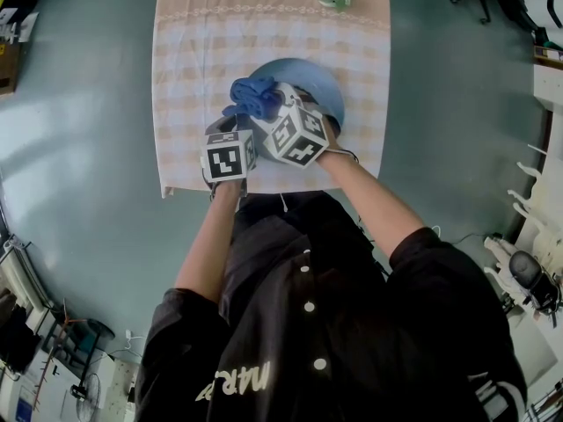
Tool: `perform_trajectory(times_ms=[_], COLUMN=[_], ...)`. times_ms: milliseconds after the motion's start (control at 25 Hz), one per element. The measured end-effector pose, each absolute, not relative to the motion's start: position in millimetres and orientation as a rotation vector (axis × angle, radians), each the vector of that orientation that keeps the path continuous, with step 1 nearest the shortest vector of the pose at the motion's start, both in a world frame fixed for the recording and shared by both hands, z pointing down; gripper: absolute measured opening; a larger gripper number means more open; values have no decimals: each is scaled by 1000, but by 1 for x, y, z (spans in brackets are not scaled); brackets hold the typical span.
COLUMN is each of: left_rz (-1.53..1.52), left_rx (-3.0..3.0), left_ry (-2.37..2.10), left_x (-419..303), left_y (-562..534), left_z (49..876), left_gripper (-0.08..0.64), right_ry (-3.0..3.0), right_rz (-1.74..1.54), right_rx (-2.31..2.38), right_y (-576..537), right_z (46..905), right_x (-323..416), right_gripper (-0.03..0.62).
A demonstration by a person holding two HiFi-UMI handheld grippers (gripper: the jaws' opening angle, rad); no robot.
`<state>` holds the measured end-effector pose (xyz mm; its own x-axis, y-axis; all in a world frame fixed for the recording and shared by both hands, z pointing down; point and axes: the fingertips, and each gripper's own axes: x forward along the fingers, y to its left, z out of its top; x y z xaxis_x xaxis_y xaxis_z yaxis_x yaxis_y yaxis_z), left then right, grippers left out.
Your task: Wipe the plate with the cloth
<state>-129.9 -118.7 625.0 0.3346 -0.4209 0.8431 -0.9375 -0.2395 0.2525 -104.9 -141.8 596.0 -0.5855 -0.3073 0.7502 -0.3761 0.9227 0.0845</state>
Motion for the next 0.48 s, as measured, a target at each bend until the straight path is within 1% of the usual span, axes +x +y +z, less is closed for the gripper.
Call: perform_trajectory(times_ms=[480], left_rz=[838], left_rx=[1813], left_ry=[-1211], left_x=[-131], left_y=[-118], left_z=[625], left_gripper=[54], right_ry=[-2185], right_rz=[84], right_rx=[465], right_y=[-137], right_z=[598], right_x=[-78], right_gripper=[230])
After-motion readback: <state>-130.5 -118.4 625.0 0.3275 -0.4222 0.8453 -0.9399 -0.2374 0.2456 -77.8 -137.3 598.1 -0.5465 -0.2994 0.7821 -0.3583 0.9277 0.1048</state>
